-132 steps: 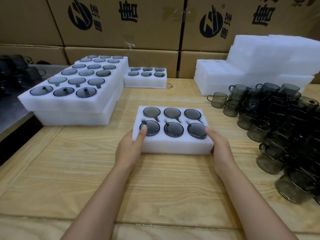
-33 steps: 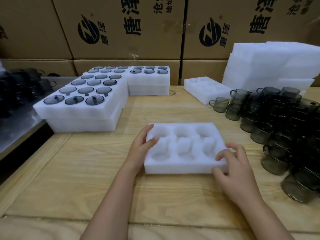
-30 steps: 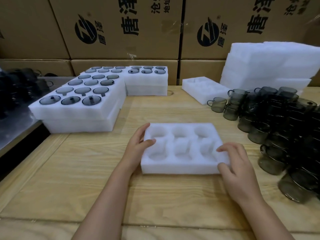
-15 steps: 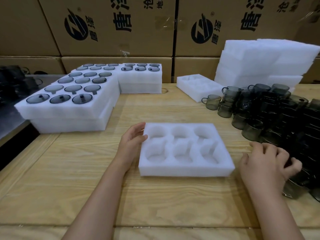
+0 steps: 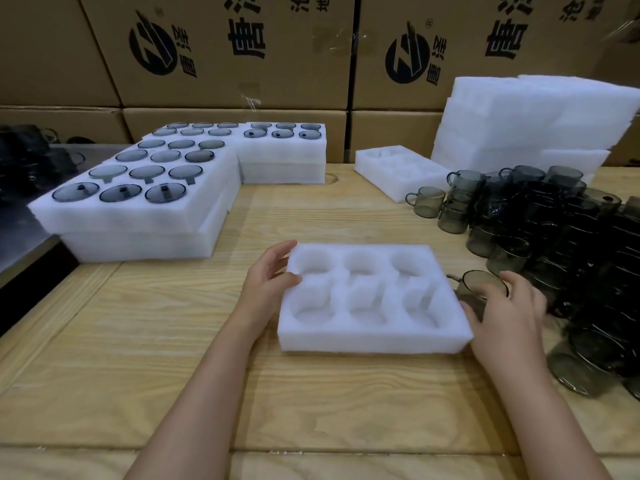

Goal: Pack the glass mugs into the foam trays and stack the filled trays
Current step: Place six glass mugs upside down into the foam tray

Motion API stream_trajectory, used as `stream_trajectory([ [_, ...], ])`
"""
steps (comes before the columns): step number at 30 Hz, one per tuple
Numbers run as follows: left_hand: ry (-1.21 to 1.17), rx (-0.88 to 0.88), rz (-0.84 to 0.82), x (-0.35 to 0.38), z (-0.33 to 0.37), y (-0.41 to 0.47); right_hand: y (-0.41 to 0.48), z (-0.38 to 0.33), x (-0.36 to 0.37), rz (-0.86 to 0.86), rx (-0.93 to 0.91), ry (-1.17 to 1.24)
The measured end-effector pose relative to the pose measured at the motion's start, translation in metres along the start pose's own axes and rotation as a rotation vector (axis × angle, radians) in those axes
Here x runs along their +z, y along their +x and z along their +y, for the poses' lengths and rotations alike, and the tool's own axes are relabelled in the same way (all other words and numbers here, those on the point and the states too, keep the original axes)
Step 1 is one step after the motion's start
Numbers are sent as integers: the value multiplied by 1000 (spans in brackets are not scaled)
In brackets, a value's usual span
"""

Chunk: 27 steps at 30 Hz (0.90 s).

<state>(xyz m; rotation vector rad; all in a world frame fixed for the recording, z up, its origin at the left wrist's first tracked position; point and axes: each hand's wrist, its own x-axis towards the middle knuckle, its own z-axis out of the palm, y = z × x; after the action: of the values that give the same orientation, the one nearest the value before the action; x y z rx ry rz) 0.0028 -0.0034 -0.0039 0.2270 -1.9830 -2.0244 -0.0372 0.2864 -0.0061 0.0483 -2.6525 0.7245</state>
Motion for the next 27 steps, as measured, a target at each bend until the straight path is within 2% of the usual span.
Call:
stream_trajectory([
  [4, 28, 20, 11, 2, 2, 0, 9, 0, 0, -35, 35, 63],
  [7, 32, 29, 1, 2, 3, -1, 15, -6, -8, 68, 41, 145],
  [10, 7, 55, 43, 0, 9, 0, 28, -17, -22, 151, -54, 297],
  [13, 55, 155, 113, 3, 22, 3, 50, -34, -31, -5, -217, 500],
  [15, 146, 197, 45, 12, 32, 7, 58, -47, -31, -127, -302, 655],
  [21, 488, 199, -329, 66, 59, 22, 57, -51, -19, -228, -400, 793],
  [23, 533, 235, -360, 83, 61, 23, 56, -46, -17, -255, -390, 844],
  [27, 415, 198, -358, 93, 58, 27, 54, -41, -14, -224, -328, 902],
])
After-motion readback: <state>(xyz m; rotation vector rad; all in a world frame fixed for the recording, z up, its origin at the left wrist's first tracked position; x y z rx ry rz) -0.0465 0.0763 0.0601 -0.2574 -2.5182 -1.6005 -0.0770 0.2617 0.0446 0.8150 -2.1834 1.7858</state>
